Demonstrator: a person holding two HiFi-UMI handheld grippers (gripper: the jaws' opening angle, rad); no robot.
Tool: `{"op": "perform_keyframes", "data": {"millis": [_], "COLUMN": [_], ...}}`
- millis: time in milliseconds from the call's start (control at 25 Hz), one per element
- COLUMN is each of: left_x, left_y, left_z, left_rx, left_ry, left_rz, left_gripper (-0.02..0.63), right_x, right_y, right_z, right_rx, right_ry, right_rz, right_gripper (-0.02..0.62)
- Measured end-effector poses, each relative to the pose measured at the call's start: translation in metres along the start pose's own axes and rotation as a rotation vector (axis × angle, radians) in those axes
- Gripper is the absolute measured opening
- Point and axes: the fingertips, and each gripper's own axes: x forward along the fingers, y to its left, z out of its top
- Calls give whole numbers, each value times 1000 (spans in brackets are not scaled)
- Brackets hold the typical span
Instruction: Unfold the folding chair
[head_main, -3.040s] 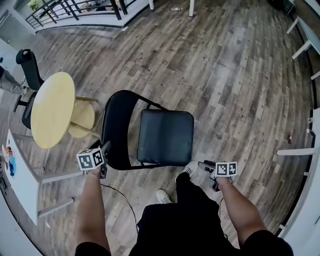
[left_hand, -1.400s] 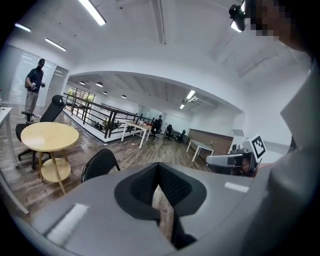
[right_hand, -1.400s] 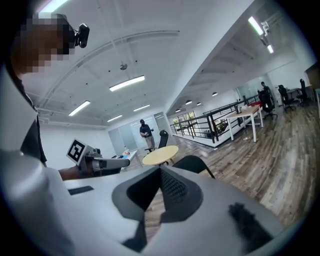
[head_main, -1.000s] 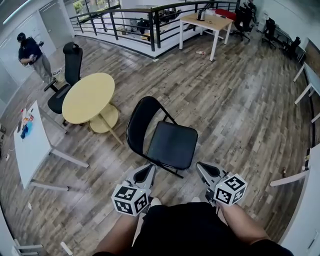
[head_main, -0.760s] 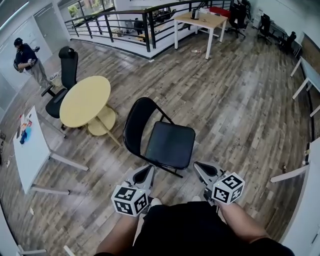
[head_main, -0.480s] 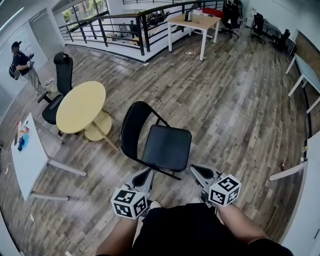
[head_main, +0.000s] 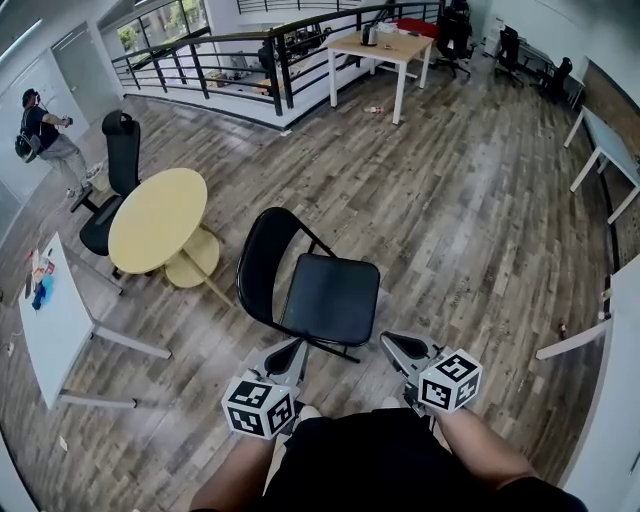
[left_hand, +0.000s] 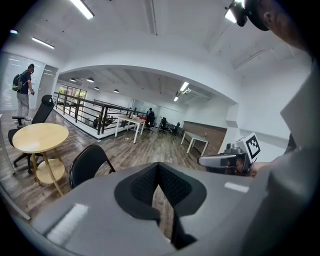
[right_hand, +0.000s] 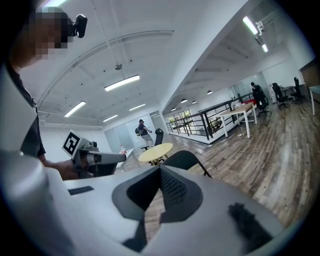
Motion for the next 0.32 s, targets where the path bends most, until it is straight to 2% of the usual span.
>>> {"op": "perform_keyframes", "data": {"millis": [320], "left_x": [-2], "left_y": [1], "left_z": [0], "left_rx": [10], "left_ry": [-1], "left_rz": [-8], "left_gripper": [8], "right_x": [2], "right_y": [2], "right_z": [-2], "right_rx": [-12], "right_ry": [7], "right_rz": [-2], "right_gripper": [5]}}
